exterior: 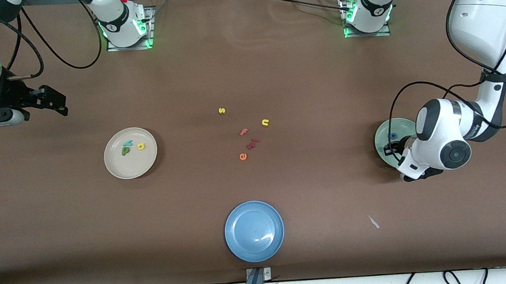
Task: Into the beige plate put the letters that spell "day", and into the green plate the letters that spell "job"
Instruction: 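Carry the pink letter to the green plate and open the left gripper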
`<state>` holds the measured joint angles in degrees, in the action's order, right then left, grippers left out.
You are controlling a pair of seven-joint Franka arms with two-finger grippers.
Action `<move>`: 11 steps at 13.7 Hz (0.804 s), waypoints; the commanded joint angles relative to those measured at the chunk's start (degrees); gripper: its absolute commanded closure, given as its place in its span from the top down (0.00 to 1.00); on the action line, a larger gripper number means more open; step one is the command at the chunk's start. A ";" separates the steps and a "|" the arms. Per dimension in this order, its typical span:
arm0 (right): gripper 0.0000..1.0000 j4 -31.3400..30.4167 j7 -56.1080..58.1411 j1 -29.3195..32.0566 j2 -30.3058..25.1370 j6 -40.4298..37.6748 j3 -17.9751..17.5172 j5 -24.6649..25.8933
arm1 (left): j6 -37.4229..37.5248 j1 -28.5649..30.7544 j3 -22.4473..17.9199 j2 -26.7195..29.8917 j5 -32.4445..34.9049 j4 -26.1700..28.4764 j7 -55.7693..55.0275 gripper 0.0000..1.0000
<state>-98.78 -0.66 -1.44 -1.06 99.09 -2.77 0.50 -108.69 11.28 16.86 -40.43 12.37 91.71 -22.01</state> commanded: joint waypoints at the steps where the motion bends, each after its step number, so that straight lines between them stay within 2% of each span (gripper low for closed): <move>1: 1.00 0.52 0.31 0.29 0.01 0.05 -0.13 0.11 | 0.49 0.50 0.36 3.75 0.46 0.14 0.83 1.00; 5: 1.00 0.52 0.31 0.29 0.10 0.05 -0.13 0.20 | 0.58 0.32 0.63 13.60 0.46 -1.88 5.31 1.00; 7: 1.00 0.52 0.31 0.29 0.01 -0.04 -0.13 0.20 | 1.28 0.23 1.41 16.59 0.37 -4.85 5.92 1.00; 11: 1.00 0.61 0.40 0.29 0.10 -0.04 -0.13 0.38 | 8.91 -0.12 3.61 17.66 0.46 -15.04 6.10 1.00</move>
<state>-98.75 -0.66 -1.40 -1.05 99.17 -2.74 0.51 -103.56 11.35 19.79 -21.94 12.37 81.86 -17.32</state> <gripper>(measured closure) 0.000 0.000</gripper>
